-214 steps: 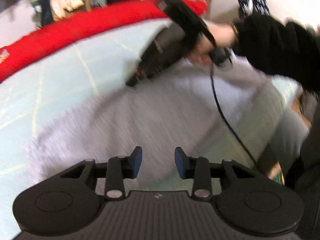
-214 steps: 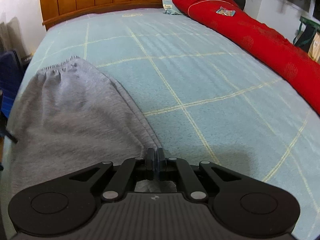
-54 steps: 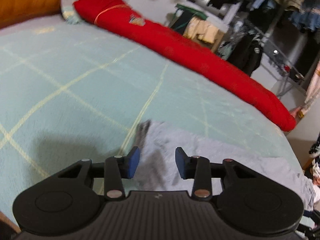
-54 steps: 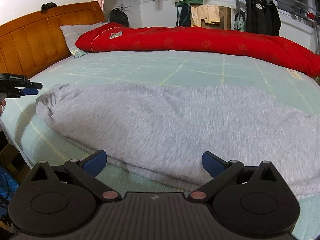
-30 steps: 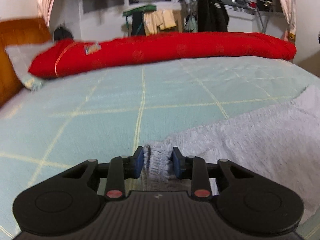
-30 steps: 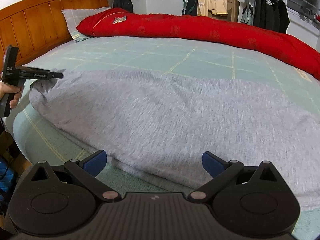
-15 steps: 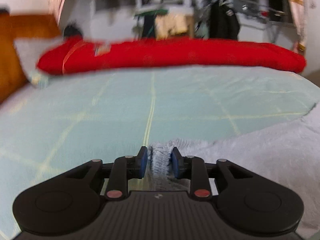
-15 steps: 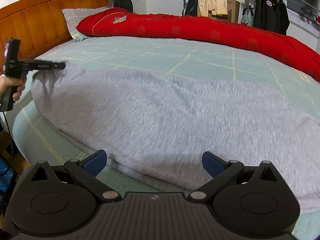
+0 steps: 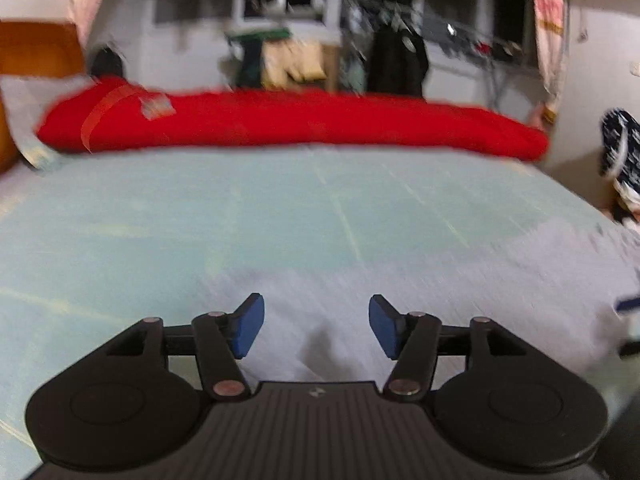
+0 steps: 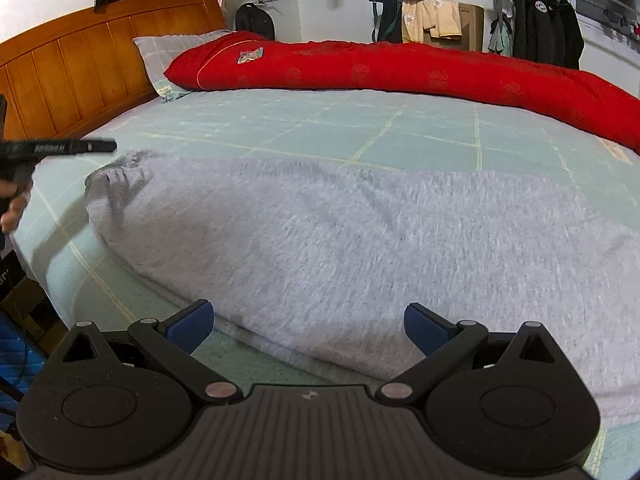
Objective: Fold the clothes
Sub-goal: 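Pinch the grey garment edge with the left gripper and lift it, then reach the right gripper to the grey sweatpants waistband and grasp it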
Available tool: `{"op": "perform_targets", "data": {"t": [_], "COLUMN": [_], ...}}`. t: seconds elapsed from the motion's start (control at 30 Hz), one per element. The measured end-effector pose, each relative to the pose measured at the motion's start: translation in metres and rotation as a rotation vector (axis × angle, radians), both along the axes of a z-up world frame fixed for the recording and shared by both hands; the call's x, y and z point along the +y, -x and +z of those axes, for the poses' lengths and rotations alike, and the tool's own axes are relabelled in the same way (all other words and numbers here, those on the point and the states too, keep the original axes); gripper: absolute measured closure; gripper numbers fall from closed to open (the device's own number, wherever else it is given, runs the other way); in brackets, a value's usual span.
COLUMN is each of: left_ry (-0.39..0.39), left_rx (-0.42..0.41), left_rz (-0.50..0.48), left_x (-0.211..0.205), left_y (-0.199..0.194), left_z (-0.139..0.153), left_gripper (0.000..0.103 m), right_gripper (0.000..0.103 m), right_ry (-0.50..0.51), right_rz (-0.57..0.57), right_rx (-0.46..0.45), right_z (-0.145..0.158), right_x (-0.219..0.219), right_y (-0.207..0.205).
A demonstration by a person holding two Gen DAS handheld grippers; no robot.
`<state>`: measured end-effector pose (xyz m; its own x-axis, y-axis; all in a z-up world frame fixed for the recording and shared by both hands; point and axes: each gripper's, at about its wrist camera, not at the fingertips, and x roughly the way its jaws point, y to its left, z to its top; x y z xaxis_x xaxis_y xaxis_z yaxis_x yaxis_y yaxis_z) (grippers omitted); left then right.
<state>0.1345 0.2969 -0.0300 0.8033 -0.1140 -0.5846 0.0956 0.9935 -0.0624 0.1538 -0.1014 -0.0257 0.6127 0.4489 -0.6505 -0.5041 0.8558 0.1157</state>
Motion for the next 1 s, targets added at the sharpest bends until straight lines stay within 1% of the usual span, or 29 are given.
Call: {"op": "perform_targets", "data": {"t": [0.03, 0.1, 0.13, 0.23, 0.3, 0.37, 0.43, 0.5, 0.6, 0.67, 0.73, 0.83, 0.93, 1.0], "left_ry": [-0.015, -0.043, -0.045, -0.036, -0.033, -0.025, -0.019, -0.013, -0.010, 0.012, 0.032, 0.061, 0.062, 0.078], "left_rx": [0.046, 0.146, 0.160, 0.136, 0.089, 0.041, 0.019, 0.044, 0.154, 0.166, 0.160, 0.151, 0.121, 0.103], "left_rz": [0.010, 0.062, 0.073, 0.072, 0.050, 0.006, -0.024, -0.038, -0.002, 0.022, 0.041, 0.071, 0.092, 0.101], "left_x": [-0.003, -0.005, -0.005, -0.007, -0.015, -0.025, -0.035, -0.044, -0.047, -0.045, -0.044, -0.045, -0.055, -0.062], "left_y": [-0.003, -0.007, -0.006, 0.002, 0.005, 0.003, -0.003, -0.010, -0.024, -0.024, -0.022, -0.020, -0.012, -0.009], "left_z": [-0.010, -0.028, -0.032, -0.022, -0.009, 0.002, 0.004, -0.005, -0.035, -0.045, -0.044, -0.037, -0.028, -0.021], "left_gripper": [0.042, 0.044, 0.043, 0.044, 0.043, 0.039, 0.031, 0.031, 0.031, 0.031, 0.031, 0.031, 0.031, 0.030], "right_gripper": [0.000, 0.000, 0.000, 0.000, 0.000, 0.000, 0.000, 0.000, 0.000, 0.000, 0.000, 0.000, 0.000, 0.000], "right_ry": [0.001, 0.004, 0.006, 0.002, -0.022, -0.053, -0.068, -0.066, -0.052, -0.049, -0.056, -0.089, -0.135, -0.190], "right_rz": [-0.005, -0.014, -0.019, -0.050, -0.071, -0.090, -0.105, -0.116, -0.147, -0.181, -0.238, -0.348, -0.484, -0.581], "right_rx": [0.004, 0.005, 0.003, 0.001, 0.008, 0.014, 0.008, -0.014, -0.039, -0.041, -0.036, -0.039, -0.069, -0.088], "right_z": [0.000, 0.001, 0.001, 0.002, 0.002, 0.005, 0.008, 0.013, 0.015, 0.013, 0.008, 0.004, 0.003, 0.002], "right_x": [-0.001, -0.005, -0.008, -0.021, -0.030, -0.038, -0.041, -0.042, -0.051, -0.066, -0.088, -0.133, -0.186, -0.224], "right_y": [0.000, 0.002, 0.003, 0.003, -0.002, -0.009, -0.017, -0.023, -0.026, -0.025, -0.023, -0.015, -0.005, 0.003]}}
